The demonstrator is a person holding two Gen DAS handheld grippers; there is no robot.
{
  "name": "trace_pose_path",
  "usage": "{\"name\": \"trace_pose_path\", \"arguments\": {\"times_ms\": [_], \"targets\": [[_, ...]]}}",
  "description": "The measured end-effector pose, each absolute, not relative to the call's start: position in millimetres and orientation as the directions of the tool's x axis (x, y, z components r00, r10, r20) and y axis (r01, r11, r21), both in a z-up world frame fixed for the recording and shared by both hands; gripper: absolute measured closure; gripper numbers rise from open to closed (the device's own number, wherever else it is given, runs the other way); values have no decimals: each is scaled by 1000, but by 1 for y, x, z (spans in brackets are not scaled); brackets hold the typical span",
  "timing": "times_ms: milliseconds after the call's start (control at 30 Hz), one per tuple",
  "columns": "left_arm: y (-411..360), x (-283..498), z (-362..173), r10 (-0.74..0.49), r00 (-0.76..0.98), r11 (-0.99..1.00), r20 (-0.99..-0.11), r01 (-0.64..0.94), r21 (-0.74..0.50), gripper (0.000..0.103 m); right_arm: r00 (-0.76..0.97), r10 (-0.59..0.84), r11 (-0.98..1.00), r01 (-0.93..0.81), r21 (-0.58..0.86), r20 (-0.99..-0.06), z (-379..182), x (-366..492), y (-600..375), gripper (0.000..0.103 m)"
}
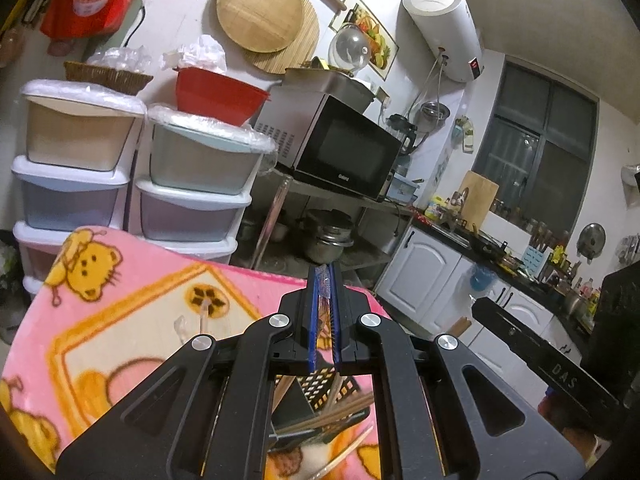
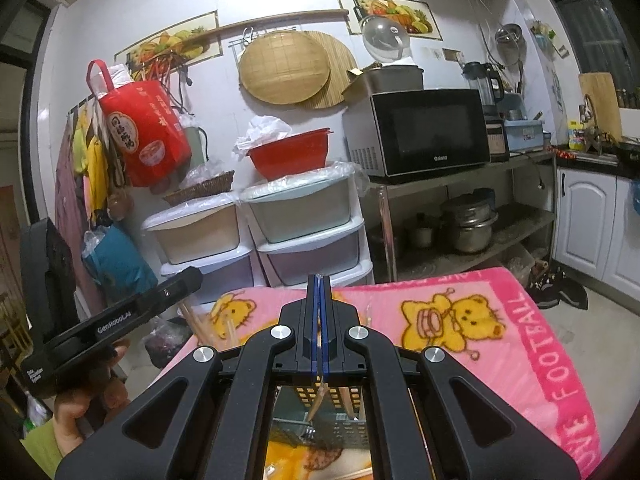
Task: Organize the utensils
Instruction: 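Raise both closed tools up over the green basket, then open both tools to drop the held chopsticks into the basket, then withdraw both tools toward the chopsticks lying on the blanket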
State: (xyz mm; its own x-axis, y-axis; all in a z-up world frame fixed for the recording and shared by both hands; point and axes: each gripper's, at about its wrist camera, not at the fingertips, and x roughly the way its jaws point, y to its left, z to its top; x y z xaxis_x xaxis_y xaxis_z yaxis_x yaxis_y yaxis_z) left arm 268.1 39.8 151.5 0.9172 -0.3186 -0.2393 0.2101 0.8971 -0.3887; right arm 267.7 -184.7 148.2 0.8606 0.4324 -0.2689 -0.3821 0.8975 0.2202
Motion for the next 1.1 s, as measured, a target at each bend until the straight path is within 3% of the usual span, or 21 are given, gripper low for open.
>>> {"name": "trace_pose_path", "arguments": {"times_ms": [200,267,300,400,500,600,767,933,1100], "targets": [[46,263,139,-329,905,890,-269,202,-409,100,852,438,894,-379,240,-287,139,265,-185,97],[48,260,136,-326,903,891,-279,195,-410,100,854,433,895,-369,251,-288,136,263,-188,68],[50,258,134,-323,903,890,-284,189,-414,97,855,432,894,-364,262,-288,134,261,-191,65],[58,251,131,-322,901,884,-290,176,-434,81,857,423,898,-353,262,-294,130,256,-196,65],[63,243,128,-317,903,882,-292,167,-441,77,857,418,899,-344,269,-302,127,252,-201,65],[67,233,126,-303,905,886,-299,152,-438,63,856,412,902,-335,272,-313,123,247,-206,65],[76,218,119,-286,904,885,-317,122,-450,56,856,387,915,-310,259,-343,115,238,-209,59],[80,204,112,-278,899,887,-338,105,-451,40,853,366,926,-297,232,-372,105,229,-210,54],[84,191,105,-260,898,894,-354,86,-439,31,844,359,930,-289,226,-399,93,219,-211,54]]}}
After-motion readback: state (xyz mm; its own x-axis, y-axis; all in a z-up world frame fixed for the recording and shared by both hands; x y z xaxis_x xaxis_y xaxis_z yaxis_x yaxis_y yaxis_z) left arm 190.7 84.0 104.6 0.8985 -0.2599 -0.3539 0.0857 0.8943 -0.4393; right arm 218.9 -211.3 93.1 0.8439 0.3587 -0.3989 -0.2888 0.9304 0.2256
